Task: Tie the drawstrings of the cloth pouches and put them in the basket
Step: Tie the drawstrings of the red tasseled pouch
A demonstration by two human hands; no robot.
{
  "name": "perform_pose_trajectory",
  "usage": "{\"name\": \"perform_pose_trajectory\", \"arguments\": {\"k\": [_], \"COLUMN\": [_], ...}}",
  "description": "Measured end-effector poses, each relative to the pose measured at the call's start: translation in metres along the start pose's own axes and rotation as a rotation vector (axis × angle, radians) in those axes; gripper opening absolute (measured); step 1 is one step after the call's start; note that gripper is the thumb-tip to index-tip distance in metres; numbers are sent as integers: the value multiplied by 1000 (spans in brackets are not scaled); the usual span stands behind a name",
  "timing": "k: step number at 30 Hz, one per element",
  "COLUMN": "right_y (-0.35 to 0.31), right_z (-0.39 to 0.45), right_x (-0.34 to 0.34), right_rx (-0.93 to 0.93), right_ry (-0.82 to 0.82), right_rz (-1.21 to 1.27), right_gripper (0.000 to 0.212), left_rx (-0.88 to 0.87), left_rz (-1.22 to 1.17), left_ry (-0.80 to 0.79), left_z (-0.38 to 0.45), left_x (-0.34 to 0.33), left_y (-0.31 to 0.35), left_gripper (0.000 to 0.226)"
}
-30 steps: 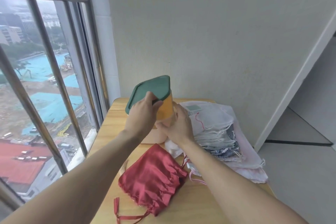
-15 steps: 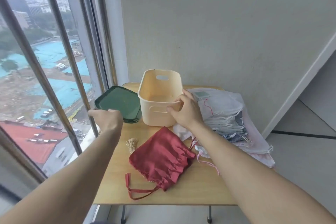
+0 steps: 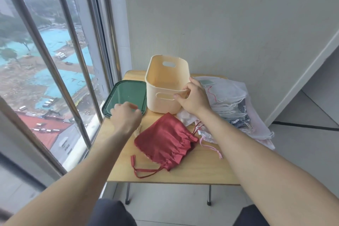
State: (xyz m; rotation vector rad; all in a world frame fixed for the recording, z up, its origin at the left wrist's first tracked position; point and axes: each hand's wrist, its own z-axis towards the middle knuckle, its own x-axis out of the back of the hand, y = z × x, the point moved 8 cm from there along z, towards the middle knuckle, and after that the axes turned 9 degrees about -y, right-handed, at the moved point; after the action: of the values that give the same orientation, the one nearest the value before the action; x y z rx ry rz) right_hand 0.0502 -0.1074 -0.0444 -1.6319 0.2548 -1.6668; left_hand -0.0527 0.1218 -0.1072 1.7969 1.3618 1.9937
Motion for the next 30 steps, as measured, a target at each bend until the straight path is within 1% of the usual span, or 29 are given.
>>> {"name": "perform_pose_trajectory", "arguments": {"k": [2, 4, 5, 6, 7, 8, 9, 10, 11, 12, 13, 15, 17, 19, 21, 22, 24, 26, 28, 30], "right_y": [0, -4, -7, -9, -12, -15, -16, -16, -13, -7, 0, 12, 22, 26, 21, 15, 2, -9, -18, -21], "right_z": [-3, -12, -16, -24, -36, -49, -61, -73, -86, -98, -111, -137, -156, -166, -169, -168, -165, -166, -169, -176], "right_x": [1, 3, 6, 11, 18, 22, 21, 16, 6, -6, -19, -37, -48, -52, -46, -40, -21, 1, 18, 27], "right_rx": [-3, 12, 25, 47, 85, 136, 180, 213, 215, 202, 175, 156, 140, 131, 156, 188, 210, 185, 157, 116], "right_ry": [-28, -60, -39, 21, 97, 152, 144, 79, -30, -158, -274, -404, -460, -452, -377, -311, -180, -116, -153, -258], "right_rz": [3, -14, -17, -13, -4, -2, -4, 0, -7, -23, -61, -120, -153, -202, -207, -182, -89, 20, 131, 247], "right_gripper": [25, 45, 54, 54, 46, 32, 17, 8, 9, 14, 22, 42, 54, 54, 47, 41, 25, 20, 19, 15], "left_rx": [-158, -279, -317, -342, -358, -379, -400, -427, -452, -470, -480, -504, -549, -555, -541, -530, -501, -470, -415, -366], "left_rz": [-10, 22, 65, 124, 203, 283, 369, 456, 527, 557, 542, 443, 380, 292, 152, 88, -2, -69, -200, -313], "left_ry": [-98, -198, -247, -296, -342, -378, -414, -448, -479, -490, -487, -453, -372, -301, -277, -270, -259, -253, -300, -386], "left_z": [-22, -47, -59, -70, -83, -95, -105, -115, -124, -128, -129, -130, -134, -138, -140, -142, -142, -148, -148, -150], "left_x": [-18, -37, -46, -55, -63, -69, -75, -80, -87, -91, -92, -91, -84, -72, -57, -48, -29, -9, 2, 5], "left_y": [20, 35, 39, 40, 41, 40, 37, 33, 30, 25, 23, 22, 28, 33, 39, 42, 50, 56, 56, 53], "left_gripper": [29, 20, 17, 16, 21, 31, 44, 57, 68, 72, 70, 47, 22, 11, 14, 15, 17, 23, 27, 30]}}
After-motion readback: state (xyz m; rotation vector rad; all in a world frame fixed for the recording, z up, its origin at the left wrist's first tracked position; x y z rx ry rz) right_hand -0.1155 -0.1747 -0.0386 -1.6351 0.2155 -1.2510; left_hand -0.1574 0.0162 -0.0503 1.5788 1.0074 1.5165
